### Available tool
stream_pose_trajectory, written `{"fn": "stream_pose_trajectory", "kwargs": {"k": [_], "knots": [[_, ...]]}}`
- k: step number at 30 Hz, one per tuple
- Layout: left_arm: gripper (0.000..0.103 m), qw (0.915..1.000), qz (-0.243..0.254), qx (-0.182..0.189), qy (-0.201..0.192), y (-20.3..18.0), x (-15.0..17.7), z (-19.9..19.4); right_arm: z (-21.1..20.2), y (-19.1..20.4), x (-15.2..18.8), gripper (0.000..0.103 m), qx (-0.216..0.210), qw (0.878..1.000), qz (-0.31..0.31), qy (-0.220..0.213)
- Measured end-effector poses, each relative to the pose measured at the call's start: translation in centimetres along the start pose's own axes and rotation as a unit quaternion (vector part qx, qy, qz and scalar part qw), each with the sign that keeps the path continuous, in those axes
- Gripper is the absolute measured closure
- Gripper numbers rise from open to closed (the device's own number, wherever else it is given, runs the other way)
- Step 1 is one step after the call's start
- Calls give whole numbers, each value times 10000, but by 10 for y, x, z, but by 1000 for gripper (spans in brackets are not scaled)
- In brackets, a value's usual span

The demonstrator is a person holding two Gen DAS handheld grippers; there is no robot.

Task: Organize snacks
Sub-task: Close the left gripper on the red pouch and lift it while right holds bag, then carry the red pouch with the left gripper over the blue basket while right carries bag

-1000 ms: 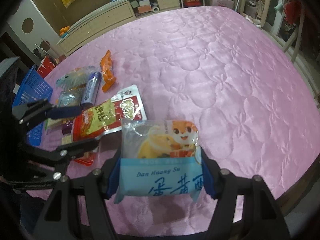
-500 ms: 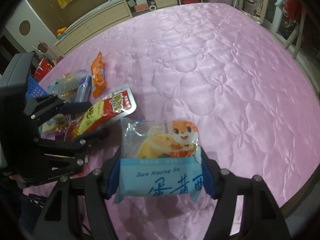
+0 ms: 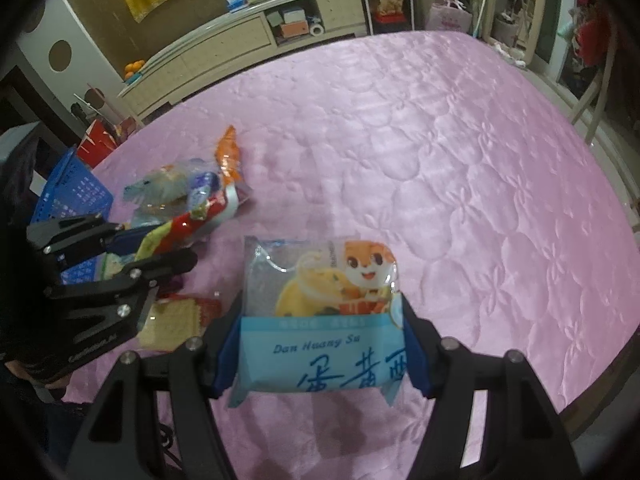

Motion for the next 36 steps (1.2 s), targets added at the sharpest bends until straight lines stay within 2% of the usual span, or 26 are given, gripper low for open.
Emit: {"fn": "stream_pose_trajectory", "kwargs": {"k": [6, 16, 26, 31, 36], "knots": [[85, 9997, -142, -8, -211, 10, 15, -39, -24, 34, -10, 32, 90, 9992, -338, -178], [86, 9958, -441, -223, -769, 43, 46, -121, -64, 107, -30, 32, 21, 9947, -885, -523], [86, 9841, -953, -786, -1274, 111, 87, -207, -84, 202, -53, 32, -323, 9826, -1632, -825], [86, 9760, -1225, -1120, -1410, 150, 109, -237, -85, 251, -61, 32, -538, 9736, -2014, -931], [86, 9692, -1509, -1312, -1437, 184, 129, -251, -78, 289, -70, 32, -707, 9664, -2269, -981]]}}
Point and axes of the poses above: each gripper's, at about its wrist camera, not at the fingertips, and z roughly the way its jaws point, y to its left, x to its underside, the point moved 7 cm from there along z, roughly the way its jaws point, and after that the axes turned 10 degrees about -z, right-handed, at the moved point
